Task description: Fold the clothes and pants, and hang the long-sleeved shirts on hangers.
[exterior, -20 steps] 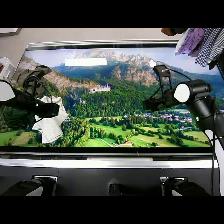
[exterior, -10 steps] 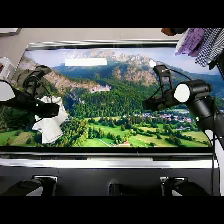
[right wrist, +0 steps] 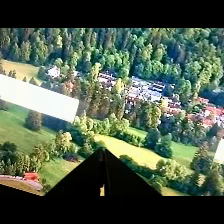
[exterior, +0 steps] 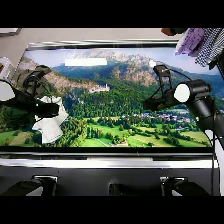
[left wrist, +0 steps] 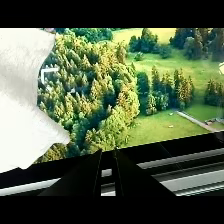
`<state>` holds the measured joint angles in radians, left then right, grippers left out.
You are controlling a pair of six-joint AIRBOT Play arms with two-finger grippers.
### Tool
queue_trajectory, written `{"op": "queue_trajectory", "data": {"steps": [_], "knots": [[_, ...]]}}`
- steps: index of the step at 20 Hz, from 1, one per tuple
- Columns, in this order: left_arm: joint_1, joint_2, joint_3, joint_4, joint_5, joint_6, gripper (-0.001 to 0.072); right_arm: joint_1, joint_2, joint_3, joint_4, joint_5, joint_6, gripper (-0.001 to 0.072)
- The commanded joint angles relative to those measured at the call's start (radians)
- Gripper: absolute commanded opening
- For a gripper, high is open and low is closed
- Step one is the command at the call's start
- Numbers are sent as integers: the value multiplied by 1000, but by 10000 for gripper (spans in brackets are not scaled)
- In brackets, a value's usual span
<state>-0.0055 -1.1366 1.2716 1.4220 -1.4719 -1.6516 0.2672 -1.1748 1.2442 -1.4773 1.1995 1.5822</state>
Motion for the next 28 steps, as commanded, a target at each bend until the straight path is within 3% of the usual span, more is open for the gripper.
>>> {"op": "queue_trajectory", "data": {"steps": [1, 2, 3, 5, 7, 10, 15, 19, 20, 21, 22, 24, 28], "knots": [[26, -21, -1, 100, -40, -43, 166, 1, 1, 1, 0, -3, 0, 32], [33, -31, -1, 142, -54, -44, 589, 1, 1, 1, 0, -3, 0, 32], [39, -41, 0, 189, -62, -61, 720, 1, 1, 1, 0, -3, 0, 32], [50, -59, -1, 203, -65, -56, 720, 1, 1, 1, 0, -3, 0, 32], [50, -74, 0, 238, -55, 4, 720, 1, 1, 1, 3, -2, 1, 32], [70, -102, -13, 398, 74, -86, 720, 1, 1, 1, 2, 2, 4, 36], [182, -195, -102, 369, 356, -130, 720, 1, 1, 1, 3, 29, 4, 39], [184, -322, -114, 290, 415, -129, 719, 1, 1, 1, 3, 31, 20, 161], [179, -340, -114, 245, 418, -128, 637, 1, 1, 1, 3, 29, 27, 161], [171, -347, -114, 205, 417, -116, 369, 1, 1, 1, 3, 29, 35, 161], [159, -344, -113, 150, 417, -71, 6, 1, 1, 1, 3, 29, 49, 161], [119, -323, -94, 45, 414, 22, 17, 1, 1, 1, 3, 34, 66, 140], [-43, -269, -8, -198, 408, 60, 16, 1, 3, 1, -1, 117, 109, 131]]}}
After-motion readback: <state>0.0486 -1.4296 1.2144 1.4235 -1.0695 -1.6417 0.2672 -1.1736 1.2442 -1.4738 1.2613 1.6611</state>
